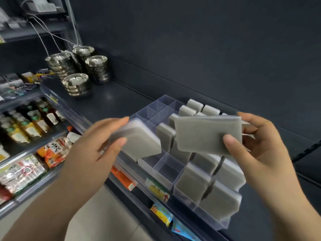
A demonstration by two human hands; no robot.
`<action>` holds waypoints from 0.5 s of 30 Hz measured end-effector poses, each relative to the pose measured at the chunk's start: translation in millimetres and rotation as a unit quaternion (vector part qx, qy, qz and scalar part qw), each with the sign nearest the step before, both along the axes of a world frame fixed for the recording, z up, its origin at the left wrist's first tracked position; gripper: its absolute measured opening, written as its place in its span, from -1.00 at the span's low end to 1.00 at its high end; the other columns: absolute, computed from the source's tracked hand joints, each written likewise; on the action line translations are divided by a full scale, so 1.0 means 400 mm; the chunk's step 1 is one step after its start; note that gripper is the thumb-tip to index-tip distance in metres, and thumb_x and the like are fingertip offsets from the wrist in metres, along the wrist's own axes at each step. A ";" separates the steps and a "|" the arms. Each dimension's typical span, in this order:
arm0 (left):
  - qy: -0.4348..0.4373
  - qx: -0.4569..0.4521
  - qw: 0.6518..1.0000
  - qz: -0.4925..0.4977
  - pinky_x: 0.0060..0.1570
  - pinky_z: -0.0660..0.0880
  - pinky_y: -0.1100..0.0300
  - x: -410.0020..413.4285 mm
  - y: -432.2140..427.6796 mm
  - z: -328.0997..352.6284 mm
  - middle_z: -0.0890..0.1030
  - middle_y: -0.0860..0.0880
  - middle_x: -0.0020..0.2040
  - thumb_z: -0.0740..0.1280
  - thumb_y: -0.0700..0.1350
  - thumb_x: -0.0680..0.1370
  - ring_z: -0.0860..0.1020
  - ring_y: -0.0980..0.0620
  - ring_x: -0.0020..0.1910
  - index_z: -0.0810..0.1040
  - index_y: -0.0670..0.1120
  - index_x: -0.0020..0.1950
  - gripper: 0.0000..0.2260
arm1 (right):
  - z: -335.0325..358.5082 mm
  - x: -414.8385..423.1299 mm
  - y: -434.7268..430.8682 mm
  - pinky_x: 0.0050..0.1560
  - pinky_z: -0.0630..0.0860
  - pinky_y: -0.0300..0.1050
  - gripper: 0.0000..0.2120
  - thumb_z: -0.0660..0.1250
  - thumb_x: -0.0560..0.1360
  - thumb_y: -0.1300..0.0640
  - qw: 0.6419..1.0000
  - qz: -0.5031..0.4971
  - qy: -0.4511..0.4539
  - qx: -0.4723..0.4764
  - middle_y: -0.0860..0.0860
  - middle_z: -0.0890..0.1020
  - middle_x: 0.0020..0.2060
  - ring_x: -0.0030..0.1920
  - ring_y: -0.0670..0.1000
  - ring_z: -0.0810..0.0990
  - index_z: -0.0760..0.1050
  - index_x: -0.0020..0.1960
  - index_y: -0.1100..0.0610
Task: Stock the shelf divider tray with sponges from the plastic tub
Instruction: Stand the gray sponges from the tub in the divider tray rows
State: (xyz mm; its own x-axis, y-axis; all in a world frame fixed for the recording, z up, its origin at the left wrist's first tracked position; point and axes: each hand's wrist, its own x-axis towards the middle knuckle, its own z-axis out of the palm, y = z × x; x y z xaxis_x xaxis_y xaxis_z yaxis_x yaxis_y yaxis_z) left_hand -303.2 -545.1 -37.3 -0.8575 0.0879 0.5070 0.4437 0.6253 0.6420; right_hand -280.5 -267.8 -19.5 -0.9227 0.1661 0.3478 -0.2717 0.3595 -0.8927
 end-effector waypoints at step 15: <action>-0.010 0.052 0.962 -0.267 0.10 0.38 0.44 -0.343 -0.114 -0.037 0.46 0.29 0.20 0.30 -0.03 0.52 0.45 0.29 0.18 0.45 0.15 0.25 -0.69 | 0.010 -0.081 -0.252 0.00 0.37 -0.52 -0.63 0.24 0.33 -0.19 0.951 -0.211 -0.036 0.222 -0.35 0.50 0.05 0.03 -0.25 0.52 0.37 0.14 -0.37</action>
State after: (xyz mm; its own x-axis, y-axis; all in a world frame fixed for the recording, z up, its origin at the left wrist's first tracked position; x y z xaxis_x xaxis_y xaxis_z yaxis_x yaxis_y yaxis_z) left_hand -440.4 -590.7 -52.2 -0.7142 0.4684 0.5201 0.6701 0.2429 0.7014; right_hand -312.9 -368.7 -15.5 -0.8305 0.3784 0.4088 0.0359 0.7687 -0.6386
